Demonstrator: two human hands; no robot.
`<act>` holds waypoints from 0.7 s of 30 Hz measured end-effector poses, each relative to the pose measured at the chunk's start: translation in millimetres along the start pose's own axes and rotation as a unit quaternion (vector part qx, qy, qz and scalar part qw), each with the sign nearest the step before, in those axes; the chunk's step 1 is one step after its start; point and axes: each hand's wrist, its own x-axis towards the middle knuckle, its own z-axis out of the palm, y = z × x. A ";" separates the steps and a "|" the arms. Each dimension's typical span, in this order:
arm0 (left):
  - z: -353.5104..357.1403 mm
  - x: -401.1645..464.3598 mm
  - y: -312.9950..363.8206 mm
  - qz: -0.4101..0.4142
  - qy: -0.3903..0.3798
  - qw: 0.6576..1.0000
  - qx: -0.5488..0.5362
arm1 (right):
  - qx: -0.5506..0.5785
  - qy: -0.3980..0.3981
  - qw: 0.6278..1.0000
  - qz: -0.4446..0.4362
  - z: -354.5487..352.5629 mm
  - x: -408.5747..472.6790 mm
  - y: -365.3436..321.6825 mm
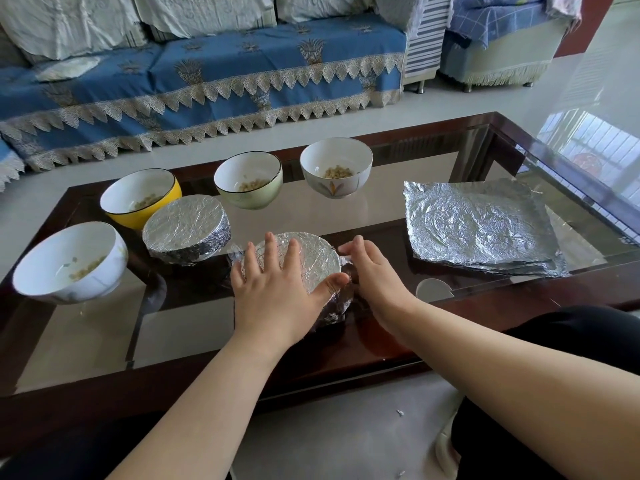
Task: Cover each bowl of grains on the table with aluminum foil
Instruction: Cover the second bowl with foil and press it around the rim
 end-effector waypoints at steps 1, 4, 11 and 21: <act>0.0 -0.1 -0.1 -0.002 -0.001 1.000 0.000 | -0.004 -0.005 1.000 -0.007 0.3 -3.2 0.6; -1.1 -1.6 -0.3 -0.002 -0.004 1.000 0.003 | 0.016 -0.025 0.999 -0.024 2.5 -8.6 2.7; -2.4 -1.4 -0.3 0.001 -0.003 1.000 0.001 | 0.058 -0.005 0.998 -0.026 4.4 -15.6 -0.3; -2.3 -1.1 -1.3 0.007 -0.005 1.000 0.007 | 0.022 0.004 1.000 0.008 7.8 -11.0 -4.4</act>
